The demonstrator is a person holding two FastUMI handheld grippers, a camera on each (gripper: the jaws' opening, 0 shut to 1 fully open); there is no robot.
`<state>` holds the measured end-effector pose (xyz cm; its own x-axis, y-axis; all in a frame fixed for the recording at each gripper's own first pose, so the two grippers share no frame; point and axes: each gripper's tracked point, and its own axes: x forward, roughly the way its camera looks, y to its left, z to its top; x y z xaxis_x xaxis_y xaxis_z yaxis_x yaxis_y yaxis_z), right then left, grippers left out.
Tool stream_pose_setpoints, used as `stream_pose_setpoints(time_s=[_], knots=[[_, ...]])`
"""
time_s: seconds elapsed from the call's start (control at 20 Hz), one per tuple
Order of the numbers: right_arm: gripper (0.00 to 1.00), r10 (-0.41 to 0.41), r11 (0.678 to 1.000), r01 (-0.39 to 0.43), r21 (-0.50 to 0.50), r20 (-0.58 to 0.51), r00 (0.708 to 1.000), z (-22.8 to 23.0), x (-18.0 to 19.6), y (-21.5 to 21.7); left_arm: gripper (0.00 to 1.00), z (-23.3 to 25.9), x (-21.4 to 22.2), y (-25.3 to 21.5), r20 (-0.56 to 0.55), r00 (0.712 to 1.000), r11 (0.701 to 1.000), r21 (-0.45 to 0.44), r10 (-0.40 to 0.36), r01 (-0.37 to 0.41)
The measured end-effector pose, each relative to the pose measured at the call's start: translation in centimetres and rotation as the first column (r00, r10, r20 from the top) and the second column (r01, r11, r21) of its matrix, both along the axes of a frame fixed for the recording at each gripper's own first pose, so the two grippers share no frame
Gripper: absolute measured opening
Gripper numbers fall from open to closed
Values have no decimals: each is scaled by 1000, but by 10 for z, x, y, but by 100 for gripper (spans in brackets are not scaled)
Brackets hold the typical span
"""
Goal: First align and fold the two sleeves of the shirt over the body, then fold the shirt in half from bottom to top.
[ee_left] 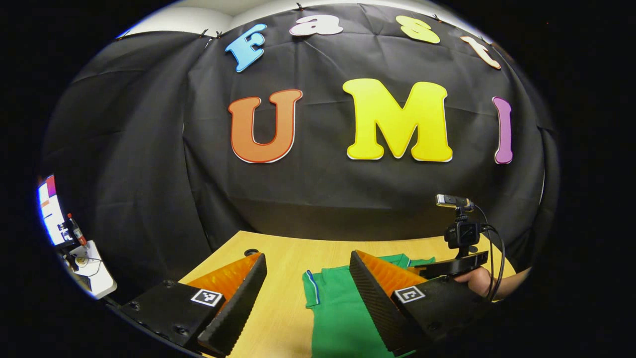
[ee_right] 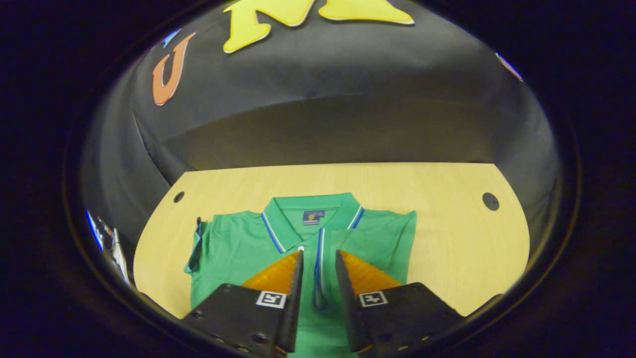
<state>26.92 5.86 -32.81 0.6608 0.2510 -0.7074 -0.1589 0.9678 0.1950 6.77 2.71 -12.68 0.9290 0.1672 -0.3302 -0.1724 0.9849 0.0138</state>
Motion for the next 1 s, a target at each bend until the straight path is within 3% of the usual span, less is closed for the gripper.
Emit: stream_pose_setpoints(time_s=[0.15,0.2,0.4,0.65,0.75,1.0], knots=[[95,-9,1000,9,-3,51,999,24,-6,0,100,-5,2,4,2,1000,1000,-16,-15,15],[99,-20,1000,20,-9,65,998,32,-13,-3,100,-10,7,3,1,1000,999,-28,-27,27],[96,-2,999,7,-40,133,991,77,-57,-19,100,-44,26,-1,-39,996,991,-106,-81,76],[96,-16,998,26,-60,154,988,114,-130,-43,100,-120,59,-21,-193,968,974,-189,-160,123],[93,-38,997,48,-62,148,988,121,-155,-56,100,-152,67,-24,-254,953,972,-203,-167,117],[96,-80,988,99,-117,160,984,128,-186,-97,100,-223,82,-11,-372,916,975,-211,-148,72]])
